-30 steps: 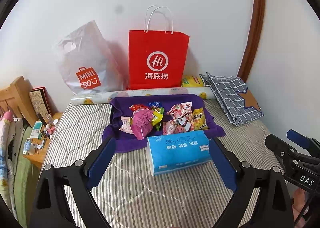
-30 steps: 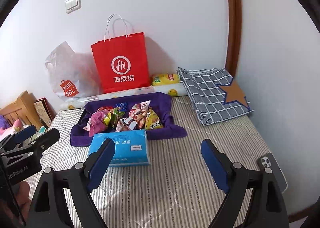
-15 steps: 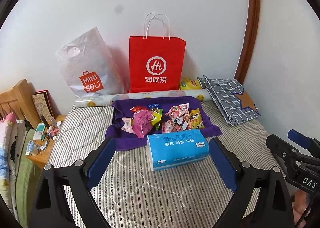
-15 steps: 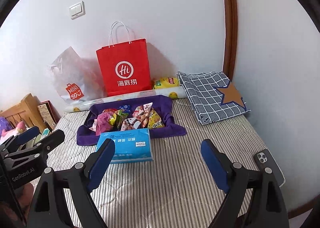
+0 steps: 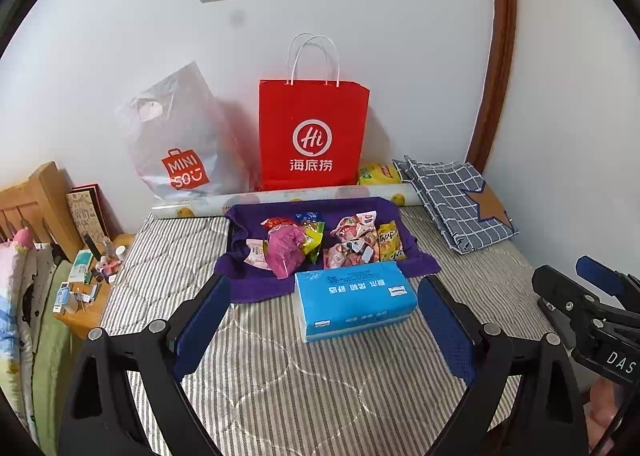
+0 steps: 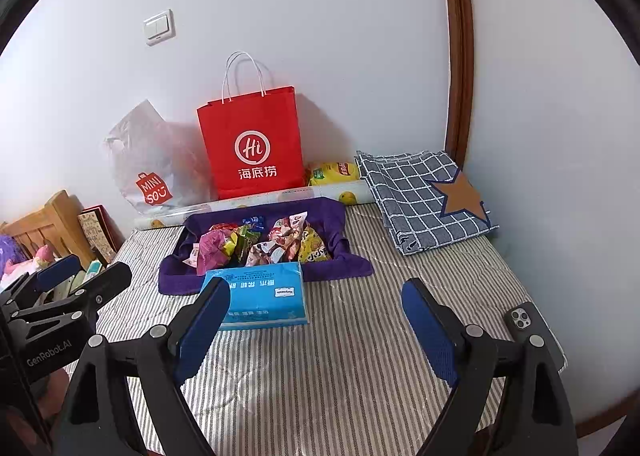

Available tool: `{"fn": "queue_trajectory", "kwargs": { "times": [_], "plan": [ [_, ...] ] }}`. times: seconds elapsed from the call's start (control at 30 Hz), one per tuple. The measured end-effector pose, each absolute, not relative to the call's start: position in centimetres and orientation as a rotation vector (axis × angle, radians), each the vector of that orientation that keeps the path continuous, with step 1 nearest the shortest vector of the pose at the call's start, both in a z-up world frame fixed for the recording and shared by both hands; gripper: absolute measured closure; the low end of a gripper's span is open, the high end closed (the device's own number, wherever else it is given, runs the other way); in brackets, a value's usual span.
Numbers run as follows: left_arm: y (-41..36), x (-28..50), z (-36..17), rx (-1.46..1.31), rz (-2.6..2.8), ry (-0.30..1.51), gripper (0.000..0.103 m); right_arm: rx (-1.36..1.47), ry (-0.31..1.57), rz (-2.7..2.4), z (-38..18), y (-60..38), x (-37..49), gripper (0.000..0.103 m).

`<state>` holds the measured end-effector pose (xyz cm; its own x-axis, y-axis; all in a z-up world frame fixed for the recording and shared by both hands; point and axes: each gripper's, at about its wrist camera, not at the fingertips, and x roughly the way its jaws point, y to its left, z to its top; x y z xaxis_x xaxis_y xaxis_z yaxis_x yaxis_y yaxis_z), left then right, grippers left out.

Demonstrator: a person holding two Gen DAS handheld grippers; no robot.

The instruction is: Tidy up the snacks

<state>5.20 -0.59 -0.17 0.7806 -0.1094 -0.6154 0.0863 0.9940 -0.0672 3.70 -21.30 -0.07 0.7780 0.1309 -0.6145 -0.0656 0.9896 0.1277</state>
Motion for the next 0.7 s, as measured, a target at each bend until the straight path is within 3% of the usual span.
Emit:
{"fn": "queue_trajectory", "kwargs": {
  "times": [0.7],
  "plan": [
    [-0.65, 4.91, -0.13, -0.035, -0.106, 0.668, 0.009, 0.101, 0.667, 0.107, 0.3, -21.27, 3.32, 0.016]
  ]
}}
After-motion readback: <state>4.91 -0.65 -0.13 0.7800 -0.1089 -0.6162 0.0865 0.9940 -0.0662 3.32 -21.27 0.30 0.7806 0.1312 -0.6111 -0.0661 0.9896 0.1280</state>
